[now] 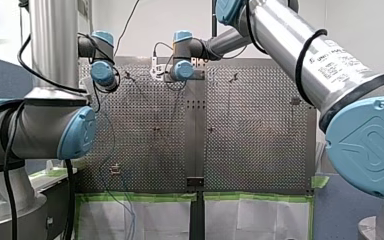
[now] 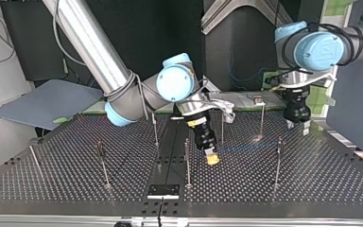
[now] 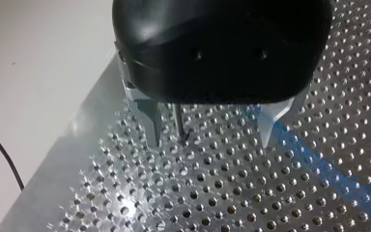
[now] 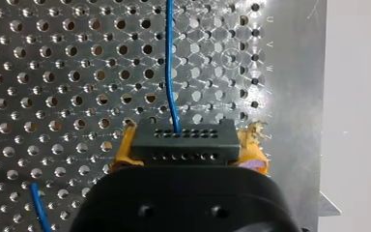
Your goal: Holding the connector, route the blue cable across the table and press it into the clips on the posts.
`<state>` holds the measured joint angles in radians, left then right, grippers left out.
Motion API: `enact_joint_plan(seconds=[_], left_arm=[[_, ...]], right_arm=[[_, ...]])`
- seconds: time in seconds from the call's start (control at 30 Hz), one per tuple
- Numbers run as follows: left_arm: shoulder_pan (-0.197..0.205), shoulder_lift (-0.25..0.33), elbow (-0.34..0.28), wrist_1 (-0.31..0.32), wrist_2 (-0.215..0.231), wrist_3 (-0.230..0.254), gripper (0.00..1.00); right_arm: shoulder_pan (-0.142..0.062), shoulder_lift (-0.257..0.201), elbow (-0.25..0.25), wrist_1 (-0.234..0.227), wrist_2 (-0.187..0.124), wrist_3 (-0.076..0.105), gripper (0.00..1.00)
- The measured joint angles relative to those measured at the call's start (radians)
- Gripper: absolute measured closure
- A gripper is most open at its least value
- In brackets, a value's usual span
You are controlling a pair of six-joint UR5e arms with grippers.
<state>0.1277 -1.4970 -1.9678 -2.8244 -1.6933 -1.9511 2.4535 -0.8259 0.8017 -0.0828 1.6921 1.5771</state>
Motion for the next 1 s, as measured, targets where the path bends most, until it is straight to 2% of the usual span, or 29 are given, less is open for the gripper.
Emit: enact_joint_plan(seconds=[0.23,0.53,0.77,1.0], left_arm=[[-0.01,0.053,-0.003,-0.058,0.006,0.013,0.01],[-0.029,0.091,-0.003,-0.081,0.067,0.029,0.01],[-0.046,0.1,-0.002,-0.077,0.125,0.083,0.01],[-0.064,0.089,-0.002,-0.038,0.137,0.146,0.01]], right_arm=[[0.0,0.001,0.0,0.003,0.009,0.0,1.0],[0.0,0.002,0.0,0.003,0.011,0.0,1.0],[0.0,0.003,0.001,0.004,0.011,0.0,1.0],[0.0,0.004,0.001,0.008,0.015,0.0,1.0]])
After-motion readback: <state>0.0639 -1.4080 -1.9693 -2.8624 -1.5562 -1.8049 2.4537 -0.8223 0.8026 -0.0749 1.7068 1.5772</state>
